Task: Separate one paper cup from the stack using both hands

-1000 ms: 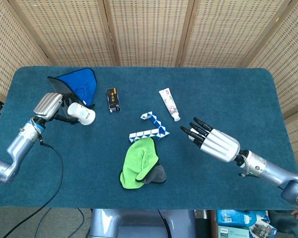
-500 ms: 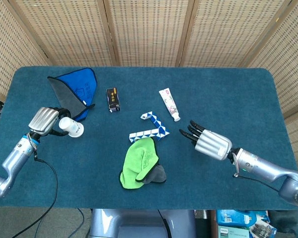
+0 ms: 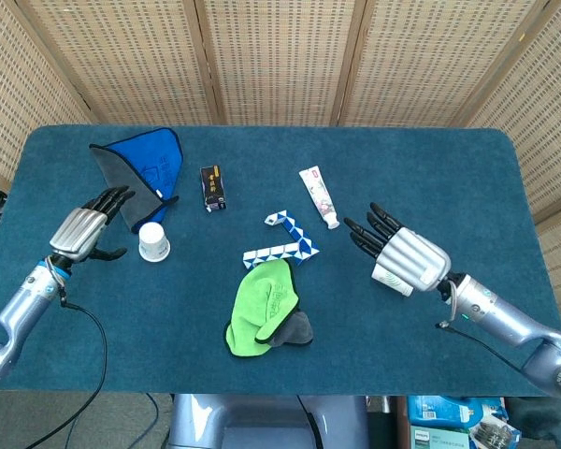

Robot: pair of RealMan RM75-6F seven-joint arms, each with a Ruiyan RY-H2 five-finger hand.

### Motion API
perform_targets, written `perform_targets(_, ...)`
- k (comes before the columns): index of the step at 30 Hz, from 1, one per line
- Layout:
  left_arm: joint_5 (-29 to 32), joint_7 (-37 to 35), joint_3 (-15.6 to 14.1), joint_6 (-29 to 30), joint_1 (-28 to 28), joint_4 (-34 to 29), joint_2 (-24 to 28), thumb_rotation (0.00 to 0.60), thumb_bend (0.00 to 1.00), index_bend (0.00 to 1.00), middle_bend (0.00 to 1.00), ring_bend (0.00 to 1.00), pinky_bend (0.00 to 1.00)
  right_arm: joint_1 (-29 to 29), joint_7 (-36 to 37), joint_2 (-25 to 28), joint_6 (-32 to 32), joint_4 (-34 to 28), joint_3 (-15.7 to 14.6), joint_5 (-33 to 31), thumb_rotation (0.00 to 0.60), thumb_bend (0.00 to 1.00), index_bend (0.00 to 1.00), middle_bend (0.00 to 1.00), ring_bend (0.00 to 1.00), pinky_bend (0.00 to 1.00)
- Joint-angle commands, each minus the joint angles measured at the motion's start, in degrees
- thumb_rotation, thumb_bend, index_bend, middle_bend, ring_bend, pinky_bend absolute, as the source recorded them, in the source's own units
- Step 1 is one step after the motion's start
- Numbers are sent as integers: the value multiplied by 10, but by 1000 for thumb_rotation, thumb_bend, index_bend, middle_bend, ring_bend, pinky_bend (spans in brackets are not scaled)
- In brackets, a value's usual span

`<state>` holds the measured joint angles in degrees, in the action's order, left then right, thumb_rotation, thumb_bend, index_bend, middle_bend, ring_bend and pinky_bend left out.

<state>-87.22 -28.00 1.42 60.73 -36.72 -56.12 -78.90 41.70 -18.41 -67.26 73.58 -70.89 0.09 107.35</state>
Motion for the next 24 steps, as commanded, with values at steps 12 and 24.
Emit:
perform_targets(12, 106, 132, 24, 137, 141, -206, 97, 600, 181, 0, 0, 0, 0, -201, 98, -4, 145, -112, 16, -188, 600, 0, 0, 0, 0, 0)
perform_targets(24, 107, 230, 1, 230, 235, -329, 139, 600, 173, 0, 0, 0, 0, -307, 133, -58, 199, -123, 5, -237, 600, 0, 0, 0, 0, 0)
